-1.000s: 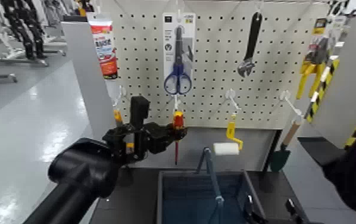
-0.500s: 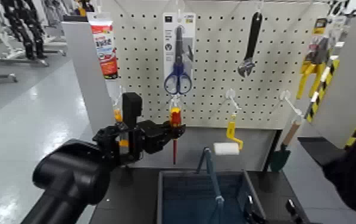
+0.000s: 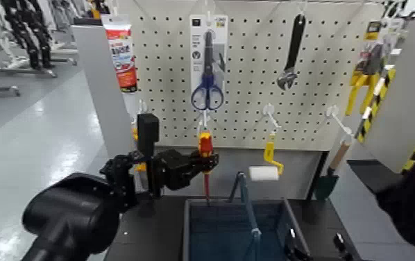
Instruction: Put the red screwdriver into the crate.
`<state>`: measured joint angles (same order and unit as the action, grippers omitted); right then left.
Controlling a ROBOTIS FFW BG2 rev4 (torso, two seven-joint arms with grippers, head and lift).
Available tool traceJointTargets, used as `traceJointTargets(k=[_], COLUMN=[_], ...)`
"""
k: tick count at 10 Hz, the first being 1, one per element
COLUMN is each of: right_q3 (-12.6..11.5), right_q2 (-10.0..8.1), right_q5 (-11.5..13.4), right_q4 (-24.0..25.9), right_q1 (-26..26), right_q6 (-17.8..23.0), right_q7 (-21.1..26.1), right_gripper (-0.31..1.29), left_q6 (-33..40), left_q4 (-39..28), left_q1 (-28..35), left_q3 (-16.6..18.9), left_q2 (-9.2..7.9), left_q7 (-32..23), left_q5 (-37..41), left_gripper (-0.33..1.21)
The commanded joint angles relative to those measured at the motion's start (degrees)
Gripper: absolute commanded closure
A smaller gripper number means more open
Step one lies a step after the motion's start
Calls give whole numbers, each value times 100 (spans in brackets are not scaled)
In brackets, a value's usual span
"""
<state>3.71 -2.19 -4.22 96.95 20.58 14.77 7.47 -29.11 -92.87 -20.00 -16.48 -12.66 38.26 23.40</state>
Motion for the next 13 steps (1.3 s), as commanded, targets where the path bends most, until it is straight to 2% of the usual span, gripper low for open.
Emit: traceJointTargets(k=[1,4,8,11,13], right_q3=[-2,15,50,50,50], right_q2=[8,8,8,17,17], right_q5=[0,0,0,-9,-9], right_q4=[8,-1,-36,-45,-53], right_q1=[-1,-10,-36,-36,-36], right_q6=[9,9,17,44,53], right_q7=[0,0,0,0,0], right_gripper=[14,14,14,14,14], left_q6=[-341,-350,371,502,555], left_q4=[-134,94,1254,1975,2230], left_q1=[260,462,163,-118,-180], left_q3=[128,181,-461,-1076,-1261], left_q2=[-96,-70,79,141,185], left_q7=[85,85,173,155,155], left_q5=[420,596,903,1457,1624], left_gripper=[110,110,110,110,110])
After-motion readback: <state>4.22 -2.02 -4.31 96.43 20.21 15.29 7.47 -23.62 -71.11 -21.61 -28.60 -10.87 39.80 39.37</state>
